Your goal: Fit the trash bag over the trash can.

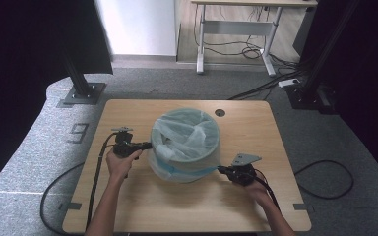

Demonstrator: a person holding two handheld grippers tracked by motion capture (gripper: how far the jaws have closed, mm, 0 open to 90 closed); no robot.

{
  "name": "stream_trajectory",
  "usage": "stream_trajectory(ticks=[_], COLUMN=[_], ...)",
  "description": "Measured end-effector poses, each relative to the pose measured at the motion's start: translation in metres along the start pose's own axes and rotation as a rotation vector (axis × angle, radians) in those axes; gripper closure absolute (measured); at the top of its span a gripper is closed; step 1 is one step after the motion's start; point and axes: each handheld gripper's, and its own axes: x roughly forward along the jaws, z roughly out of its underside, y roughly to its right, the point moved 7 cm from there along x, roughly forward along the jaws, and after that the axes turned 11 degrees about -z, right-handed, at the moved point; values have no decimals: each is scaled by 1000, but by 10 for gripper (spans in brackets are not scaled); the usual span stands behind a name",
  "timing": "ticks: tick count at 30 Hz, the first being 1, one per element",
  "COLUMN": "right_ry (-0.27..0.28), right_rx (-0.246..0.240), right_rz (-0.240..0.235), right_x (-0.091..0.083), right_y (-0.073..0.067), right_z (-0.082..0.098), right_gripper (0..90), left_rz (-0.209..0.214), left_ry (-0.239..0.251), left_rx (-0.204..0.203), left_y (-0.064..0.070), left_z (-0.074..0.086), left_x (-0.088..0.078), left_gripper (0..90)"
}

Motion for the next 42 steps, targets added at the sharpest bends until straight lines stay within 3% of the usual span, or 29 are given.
stream_trajectory(ticks=[4,6,8,10,11,12,14,17,21,28,38,42], right_ry=[14,1,9,45,45,83,118,157,194,232,258,249], right_rx=[6,-2,5,16,16,37,73,107,136,144,202,203], right_rz=[11,30,42,71,71,95,105,113,114,112,105,100], right_x=[1,1,-3,-10,-10,-17,-27,-40,-51,-66,-76,-75], right_y=[3,6,8,10,10,12,16,21,22,12,13,11], right_z=[0,1,2,-1,-1,-3,-4,-4,-3,-1,8,9], right_gripper=[860,821,756,610,610,514,428,357,312,285,285,286], left_rz=[-14,-17,-37,-69,-69,-78,-107,-105,-83,-31,12,28], left_ry=[13,43,94,141,141,152,187,215,241,251,201,188], left_rx=[17,47,80,113,113,122,145,150,169,227,303,308], left_y=[1,0,-1,-2,-2,-2,-3,-1,9,40,84,100], left_z=[1,1,0,0,0,1,2,0,-8,-31,-66,-81], left_x=[0,-5,-15,-30,-30,-35,-50,-65,-78,-88,-80,-72], left_gripper=[851,803,695,554,468,468,381,287,253,218,223,225])
